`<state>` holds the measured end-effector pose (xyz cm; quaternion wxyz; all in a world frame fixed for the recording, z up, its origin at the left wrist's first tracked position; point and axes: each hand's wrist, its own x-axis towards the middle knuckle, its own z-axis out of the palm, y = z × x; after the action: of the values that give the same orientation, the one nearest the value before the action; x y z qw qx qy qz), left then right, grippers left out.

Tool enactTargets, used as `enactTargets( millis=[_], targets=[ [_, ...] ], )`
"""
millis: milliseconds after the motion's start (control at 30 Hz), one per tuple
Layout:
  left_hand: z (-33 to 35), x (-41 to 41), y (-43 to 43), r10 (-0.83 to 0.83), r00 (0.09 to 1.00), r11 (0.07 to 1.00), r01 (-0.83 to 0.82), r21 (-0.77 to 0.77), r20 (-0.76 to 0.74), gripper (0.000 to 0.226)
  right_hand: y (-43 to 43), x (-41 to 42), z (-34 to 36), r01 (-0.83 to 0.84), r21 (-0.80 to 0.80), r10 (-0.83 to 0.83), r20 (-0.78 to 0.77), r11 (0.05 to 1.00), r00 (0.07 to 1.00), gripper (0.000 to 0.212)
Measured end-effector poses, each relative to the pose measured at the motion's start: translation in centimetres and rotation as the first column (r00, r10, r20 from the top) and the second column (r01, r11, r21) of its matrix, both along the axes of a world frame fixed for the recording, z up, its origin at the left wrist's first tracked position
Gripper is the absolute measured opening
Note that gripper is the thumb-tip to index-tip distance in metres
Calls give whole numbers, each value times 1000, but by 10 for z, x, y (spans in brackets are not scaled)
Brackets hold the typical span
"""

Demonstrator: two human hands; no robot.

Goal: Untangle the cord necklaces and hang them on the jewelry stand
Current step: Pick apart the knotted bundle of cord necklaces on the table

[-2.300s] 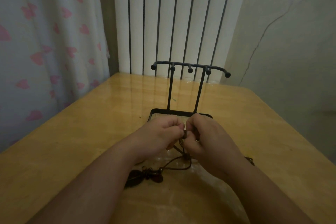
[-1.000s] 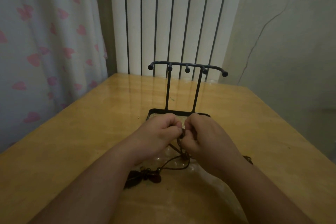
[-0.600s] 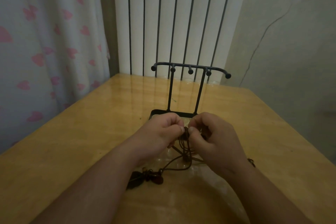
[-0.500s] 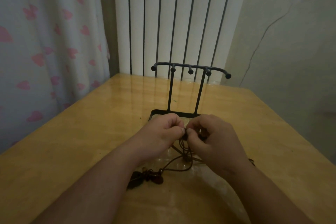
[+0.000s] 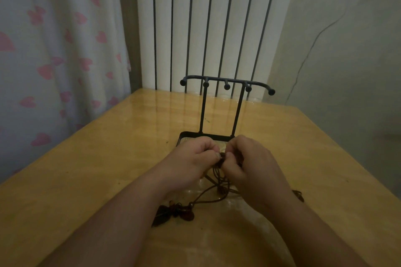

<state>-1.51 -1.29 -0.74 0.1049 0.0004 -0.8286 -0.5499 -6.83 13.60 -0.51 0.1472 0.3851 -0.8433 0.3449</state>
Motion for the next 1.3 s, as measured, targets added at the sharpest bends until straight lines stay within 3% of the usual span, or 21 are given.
enactTargets(
  millis=[133,433,633,800,967,1133,1300],
  targets=[
    [-1,0,-1,-15,1000,999,15,33,6,31,0,0,-1,-56,-136,77,159,989,984,9],
    [-2,1,-2,13,1000,1000,-13,-25,0,24,6,-5,0,-43,-63,51,123,997,991,8],
    [-1,0,-3,31,999,1000,-31,5,-17,25,4,-2,0,-66,-153,97,199,986,975,13],
    [1,0,-3,62,996,998,-63,-4,-64,10,5,-2,1,-76,-155,104,180,985,978,12],
    [2,1,-4,71,996,997,-71,4,-50,12,4,-1,0,-68,-139,89,154,988,984,15],
    [3,0,-3,146,988,988,-143,55,-53,14,0,0,0,-37,-220,77,179,975,981,16],
    [4,0,-2,98,995,991,-96,93,-18,15,2,-2,0,-36,-211,76,184,977,980,13]
  ],
)
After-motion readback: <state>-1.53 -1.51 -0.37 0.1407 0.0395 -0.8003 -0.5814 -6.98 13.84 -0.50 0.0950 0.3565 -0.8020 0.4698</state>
